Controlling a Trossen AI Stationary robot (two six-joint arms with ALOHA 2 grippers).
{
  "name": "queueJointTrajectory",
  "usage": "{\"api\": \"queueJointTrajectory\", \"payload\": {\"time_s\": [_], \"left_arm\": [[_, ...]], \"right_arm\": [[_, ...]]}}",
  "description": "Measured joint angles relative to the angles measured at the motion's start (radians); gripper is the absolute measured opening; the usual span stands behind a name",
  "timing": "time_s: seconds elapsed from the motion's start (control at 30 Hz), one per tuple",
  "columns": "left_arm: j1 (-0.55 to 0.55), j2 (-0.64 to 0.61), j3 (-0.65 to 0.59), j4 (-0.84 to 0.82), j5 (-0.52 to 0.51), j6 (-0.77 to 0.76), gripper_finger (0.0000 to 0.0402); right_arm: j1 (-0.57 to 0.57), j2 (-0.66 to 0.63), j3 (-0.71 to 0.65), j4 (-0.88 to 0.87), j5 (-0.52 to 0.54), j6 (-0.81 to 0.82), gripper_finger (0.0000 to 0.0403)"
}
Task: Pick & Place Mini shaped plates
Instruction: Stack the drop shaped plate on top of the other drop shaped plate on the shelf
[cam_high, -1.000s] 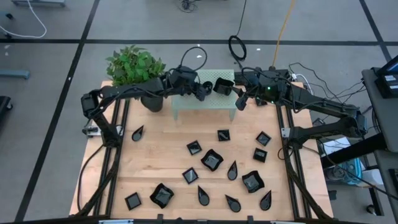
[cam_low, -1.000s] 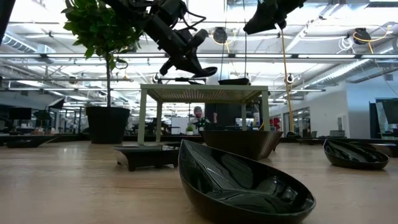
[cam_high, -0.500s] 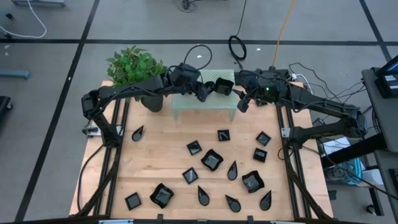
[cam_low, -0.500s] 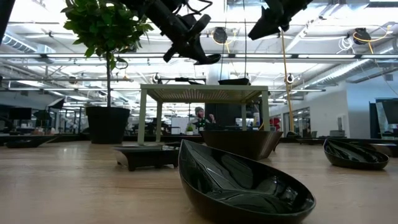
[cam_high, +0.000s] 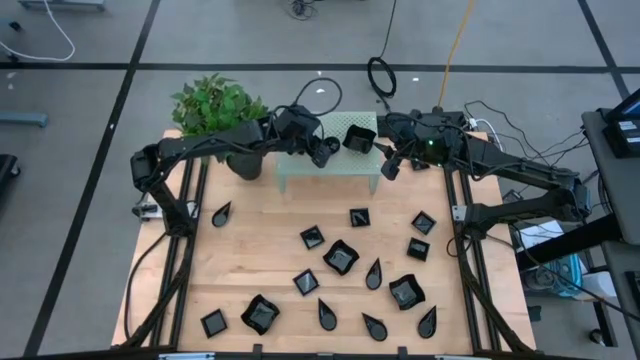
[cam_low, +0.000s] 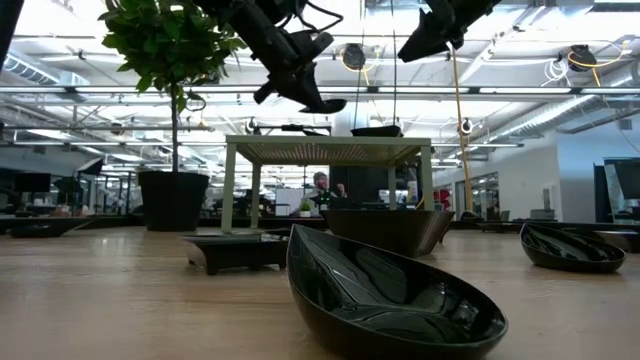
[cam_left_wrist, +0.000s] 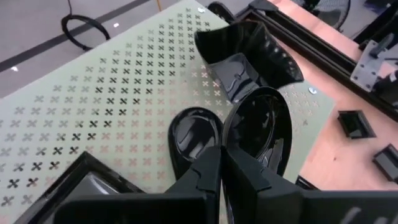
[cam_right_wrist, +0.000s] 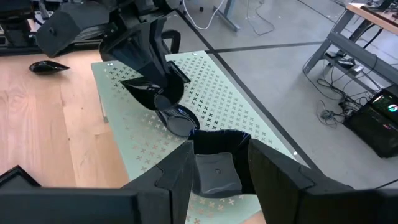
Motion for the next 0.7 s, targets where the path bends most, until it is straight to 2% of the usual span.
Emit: {"api": "queueJointTrajectory", "payload": {"time_s": [0.2, 0.3, 0.47, 0.7], "left_arm": [[-0.025, 0.0, 0.0, 0.001, 0.011, 0.027, 0.0019], [-0.037, 0.0, 0.003, -0.013, -0.03, 0.036, 0.0019], [-0.036, 0.001, 0.092, -0.134, -0.064, 0.09, 0.0019], [-0.029, 0.016, 0.17, -0.193, -0.076, 0.147, 0.0019]], "right_arm": [[0.0, 0.0, 0.0, 0.0, 0.0, 0.0, 0.0141], [0.0, 0.0, 0.0, 0.0, 0.0, 0.0, 0.0141], [0.0, 0.0, 0.0, 0.0, 0.0, 0.0, 0.0141], [0.0, 0.0, 0.0, 0.0, -0.001, 0.0, 0.0141]]}}
